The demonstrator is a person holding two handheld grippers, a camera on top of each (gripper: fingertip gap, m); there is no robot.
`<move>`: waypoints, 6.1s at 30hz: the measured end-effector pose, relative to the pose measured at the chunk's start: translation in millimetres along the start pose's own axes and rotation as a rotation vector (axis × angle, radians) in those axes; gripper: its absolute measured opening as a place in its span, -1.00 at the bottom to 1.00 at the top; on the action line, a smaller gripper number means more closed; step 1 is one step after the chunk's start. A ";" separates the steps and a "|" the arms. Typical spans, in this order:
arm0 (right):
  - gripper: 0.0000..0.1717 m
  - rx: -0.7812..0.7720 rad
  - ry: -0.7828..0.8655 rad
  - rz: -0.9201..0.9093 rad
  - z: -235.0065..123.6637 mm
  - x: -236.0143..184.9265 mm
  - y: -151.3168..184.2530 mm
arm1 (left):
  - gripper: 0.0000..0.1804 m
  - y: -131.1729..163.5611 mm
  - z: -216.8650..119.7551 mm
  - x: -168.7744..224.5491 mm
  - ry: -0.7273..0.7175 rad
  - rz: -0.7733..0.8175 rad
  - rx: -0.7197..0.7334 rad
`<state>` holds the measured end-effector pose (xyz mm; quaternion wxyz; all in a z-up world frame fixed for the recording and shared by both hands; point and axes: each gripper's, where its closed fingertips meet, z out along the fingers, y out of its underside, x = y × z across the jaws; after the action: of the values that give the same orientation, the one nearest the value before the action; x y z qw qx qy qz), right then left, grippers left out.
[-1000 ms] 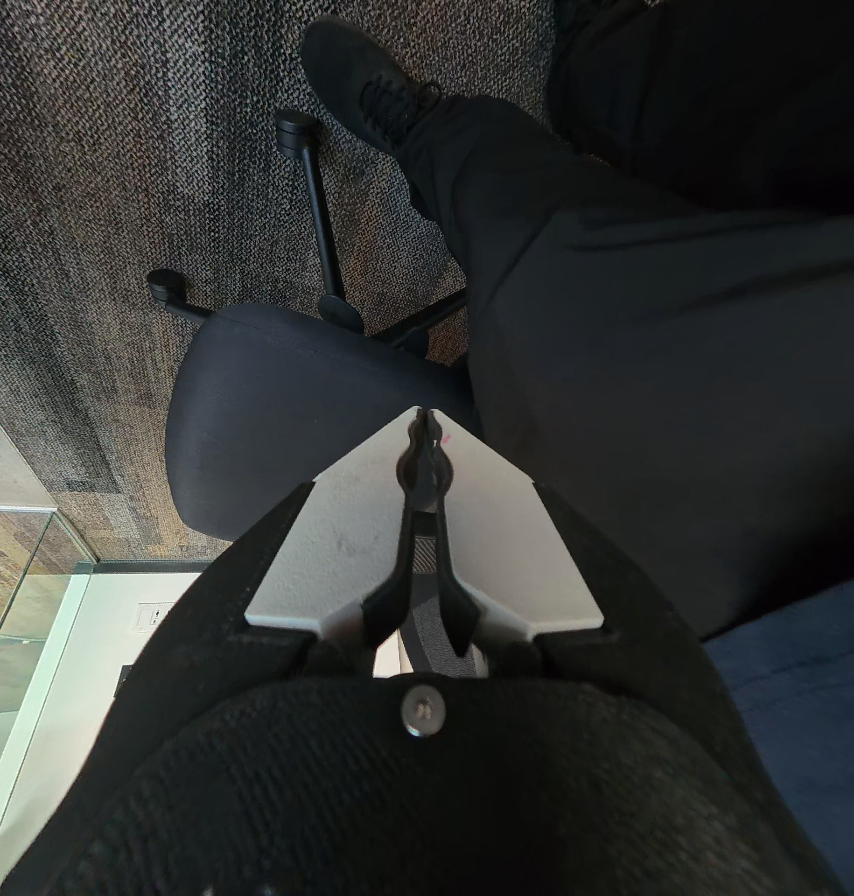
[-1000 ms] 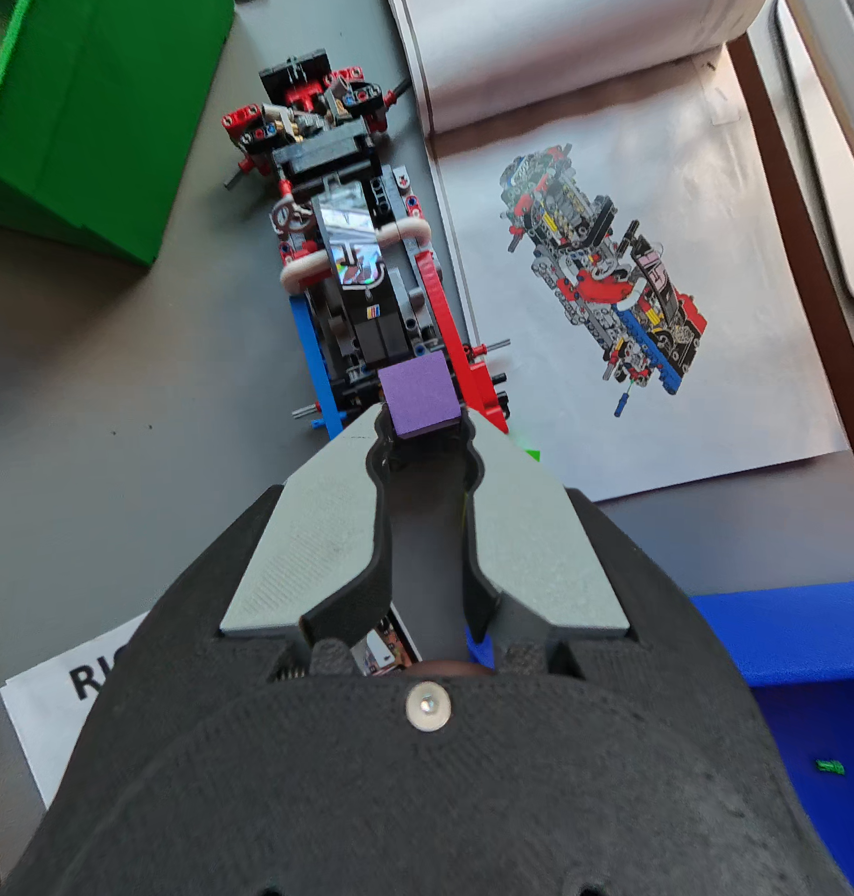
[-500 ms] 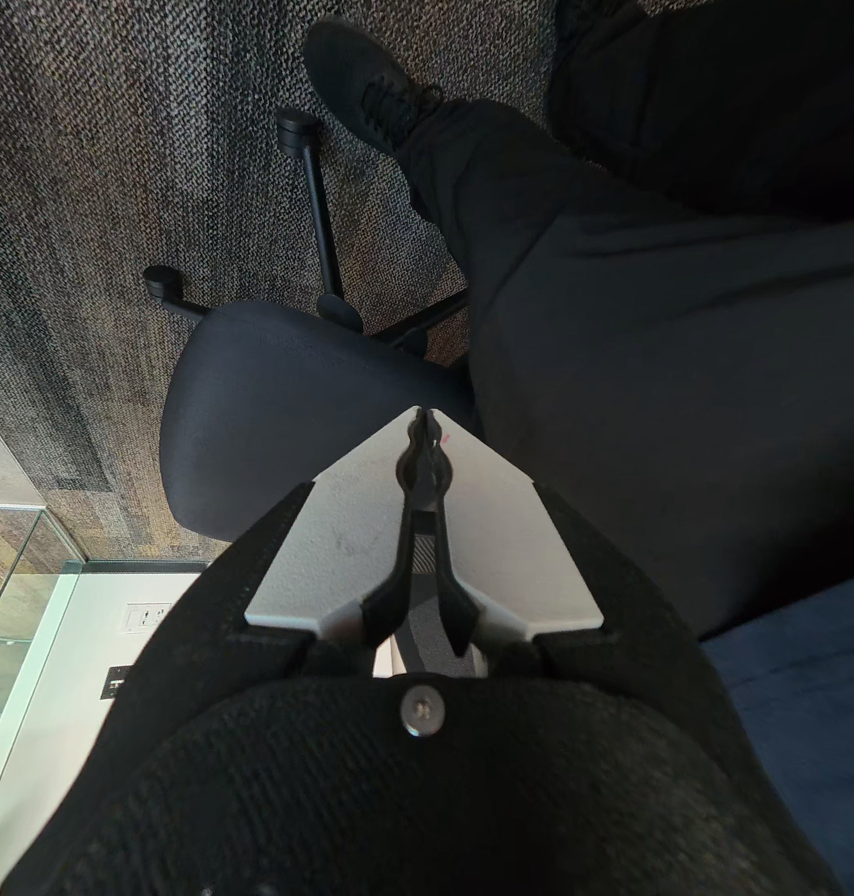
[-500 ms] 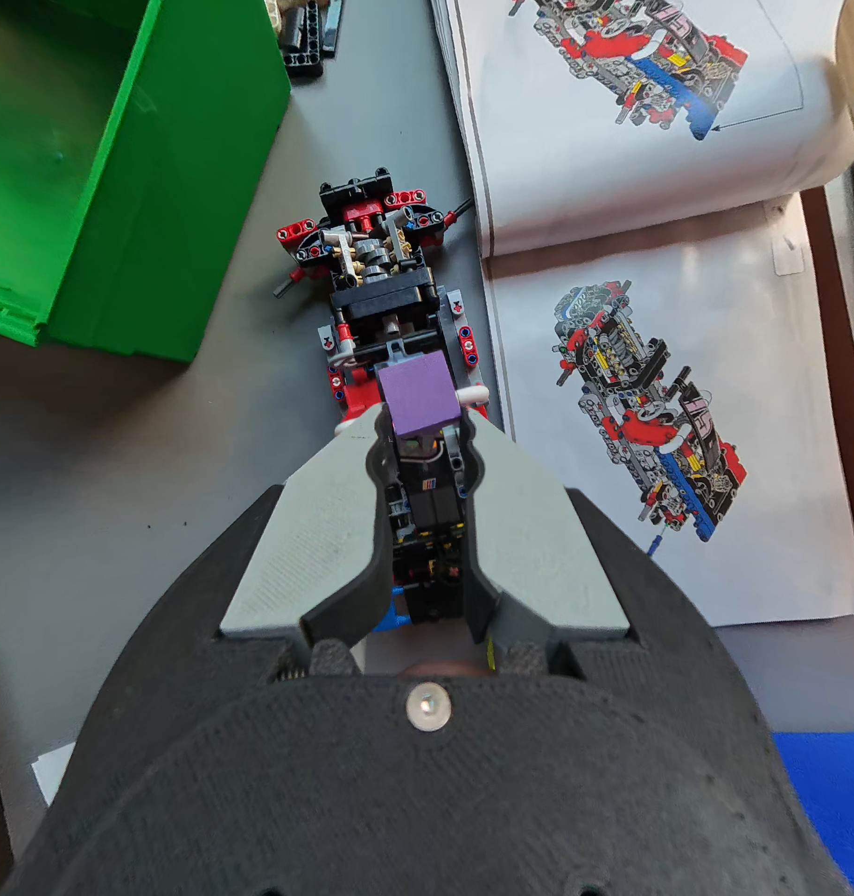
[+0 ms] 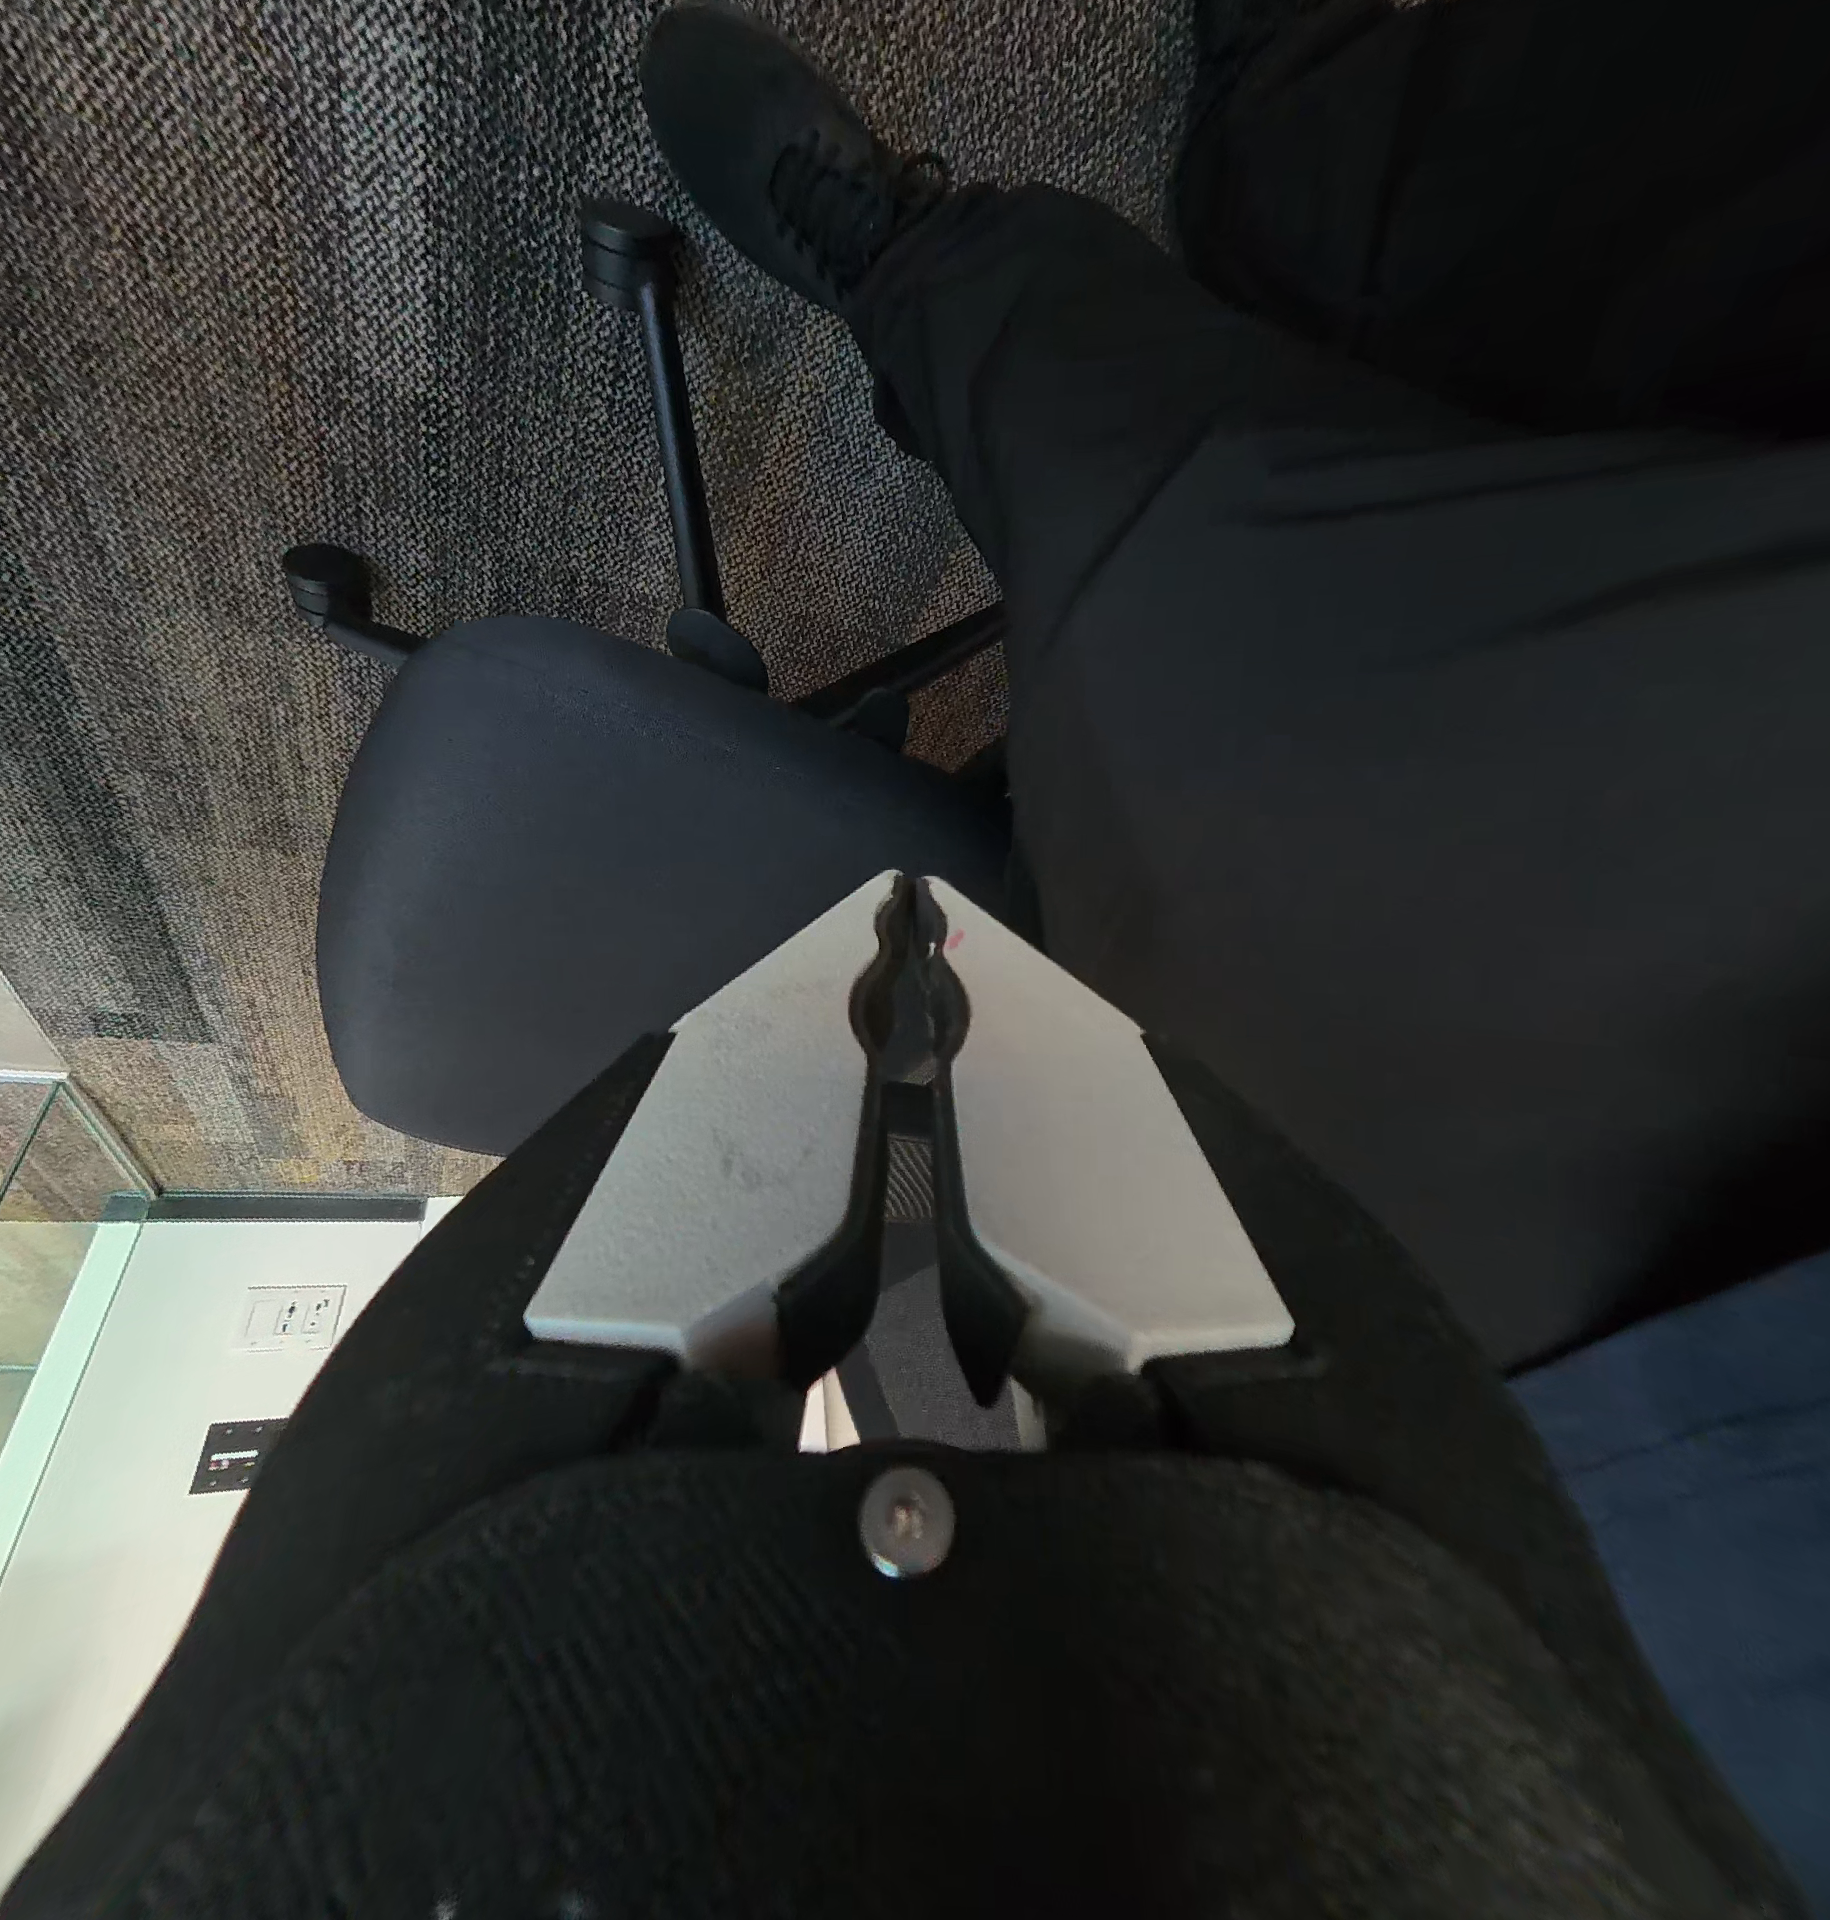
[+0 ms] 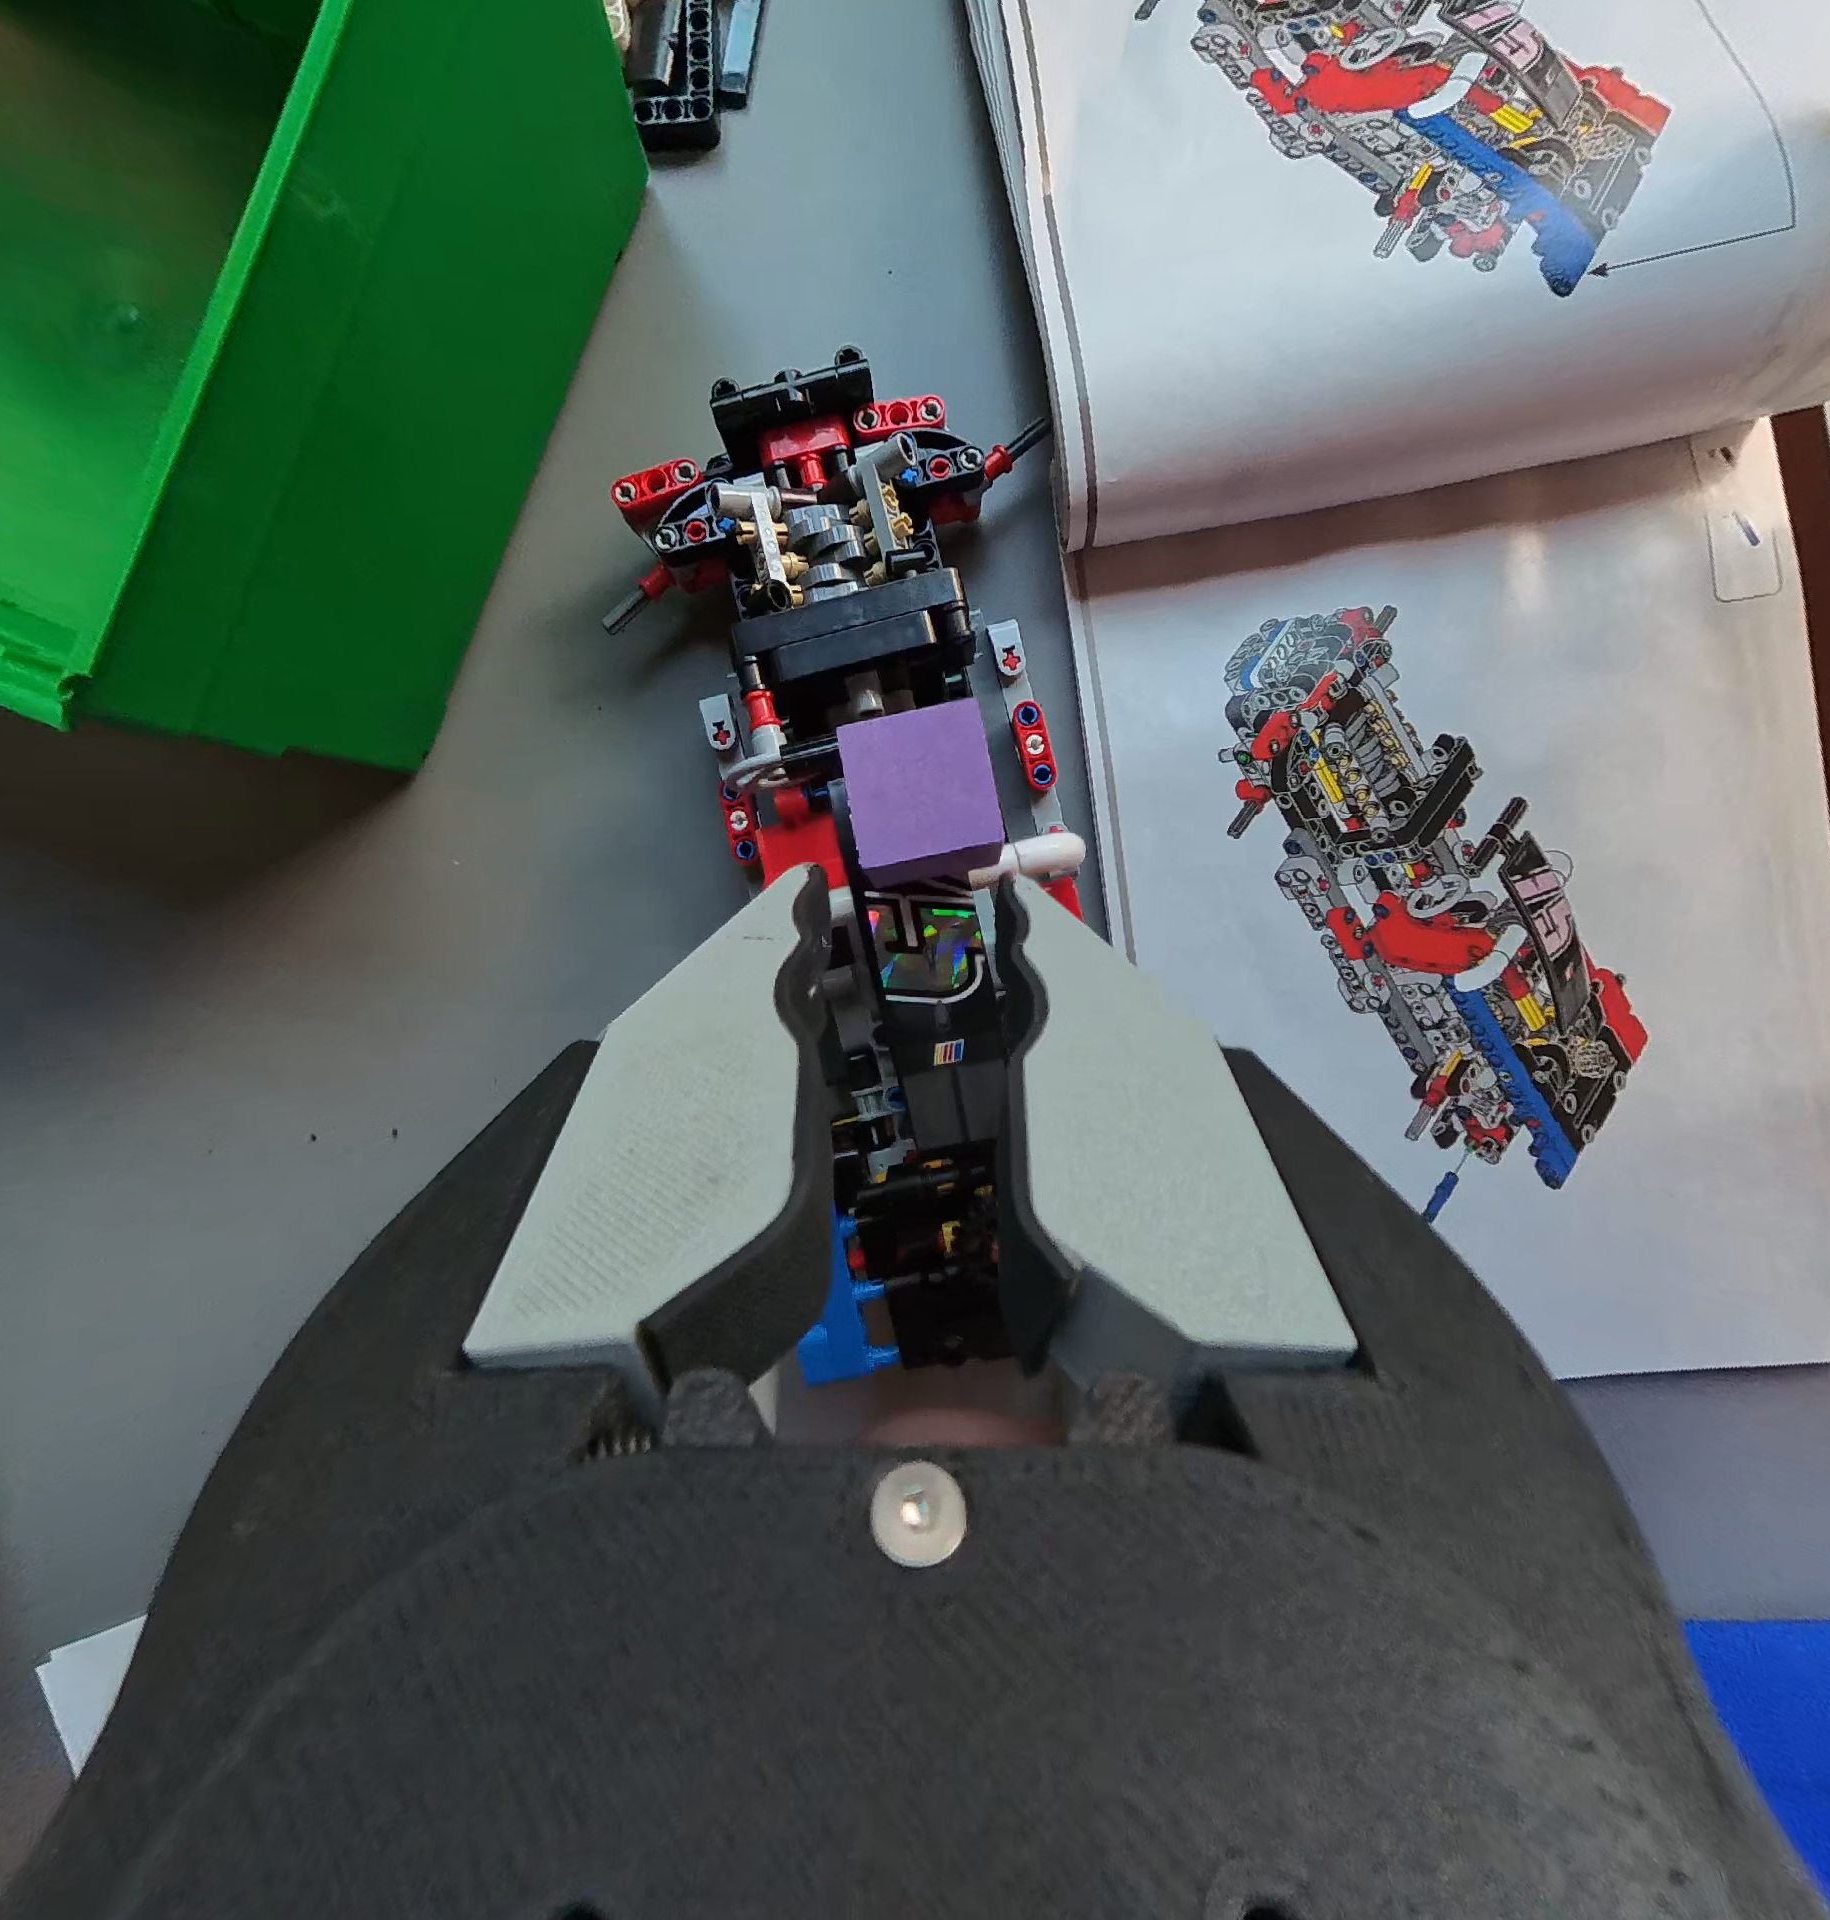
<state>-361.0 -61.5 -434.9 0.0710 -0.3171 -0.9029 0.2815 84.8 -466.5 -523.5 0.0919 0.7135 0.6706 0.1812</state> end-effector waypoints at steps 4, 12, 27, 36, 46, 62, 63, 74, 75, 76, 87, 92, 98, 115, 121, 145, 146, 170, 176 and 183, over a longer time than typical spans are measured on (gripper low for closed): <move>-0.64 0.016 0.009 0.007 -6.4 1.7 2.1 | -1.00 -2.7 -0.2 1.6 0.000 0.010 -0.001; -0.62 0.040 -0.028 -0.003 -8.2 8.0 -14.0 | -1.00 -10.4 -5.5 2.8 -0.006 0.024 0.014; -0.72 -0.019 -0.073 -0.069 -1.5 2.3 -13.3 | -1.00 8.6 3.7 2.8 0.010 -0.022 -0.003; -0.64 -0.026 -0.075 -0.045 -2.3 -1.0 -4.9 | -1.00 0.1 0.9 5.6 0.012 -0.008 0.012; -0.60 0.065 -0.026 0.062 -72.3 -6.5 32.6 | -1.00 -0.2 4.8 5.6 0.021 -0.013 0.011; -0.62 -0.087 0.338 0.624 -126.6 -2.6 264.7 | -1.00 -24.2 3.5 9.8 -0.001 0.068 -0.015; -0.62 -0.091 0.361 0.644 -122.6 -1.1 267.1 | -1.00 -26.3 2.8 10.7 -0.004 0.078 -0.017; -0.59 -0.098 0.499 0.937 -94.0 15.8 268.6 | -1.00 -30.6 -2.7 12.4 -0.012 0.086 -0.005; -0.61 -0.103 0.508 0.947 -92.0 16.1 269.3 | -1.00 -28.4 -2.0 12.0 -0.012 0.084 -0.008; -0.67 -0.113 0.512 0.943 -90.2 16.2 269.8 | -1.00 -26.2 -1.2 11.3 -0.013 0.081 -0.011; -0.69 -0.098 0.406 0.744 -76.9 10.1 253.8 | -1.00 -11.9 4.4 7.6 -0.008 0.063 -0.028; -0.69 -0.071 0.358 0.709 -77.1 5.2 238.9 | -1.00 -17.2 2.7 10.0 -0.005 0.067 -0.012; -0.69 0.136 0.148 0.456 -84.9 -5.1 121.3 | -1.00 -16.8 4.6 11.7 -0.002 0.069 -0.007; -0.69 -0.090 -0.082 -0.099 -25.9 -0.5 -27.5 | -1.00 1.6 20.6 14.8 0.030 0.027 -0.002; -0.70 -0.130 -0.085 -0.117 -14.7 -2.1 -25.0 | -1.00 11.7 25.8 11.7 0.040 0.002 -0.013; -0.69 -0.149 -0.062 -0.149 -8.6 -1.7 -20.3 | -1.00 6.6 21.8 10.5 0.042 0.002 -0.006; -0.69 -0.148 -0.063 -0.149 -8.5 -1.8 -20.3 | -1.00 6.6 21.8 10.6 0.042 0.002 -0.006; -0.58 -0.115 -0.063 -0.114 -18.2 -4.1 -13.4 | -1.00 5.7 21.4 10.9 0.043 0.004 -0.006; -0.59 -0.003 -0.007 -0.057 -57.1 12.6 -17.8 | -1.00 5.2 22.5 12.2 0.048 0.002 -0.005; -0.60 -0.026 0.105 0.214 -83.5 55.4 57.3 | -1.00 7.2 27.1 14.8 0.057 0.006 -0.014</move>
<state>-348.6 47.8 -400.0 0.0838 -0.4269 -0.8624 0.2590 102.3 -449.4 -543.7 0.0772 0.7093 0.6696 0.2062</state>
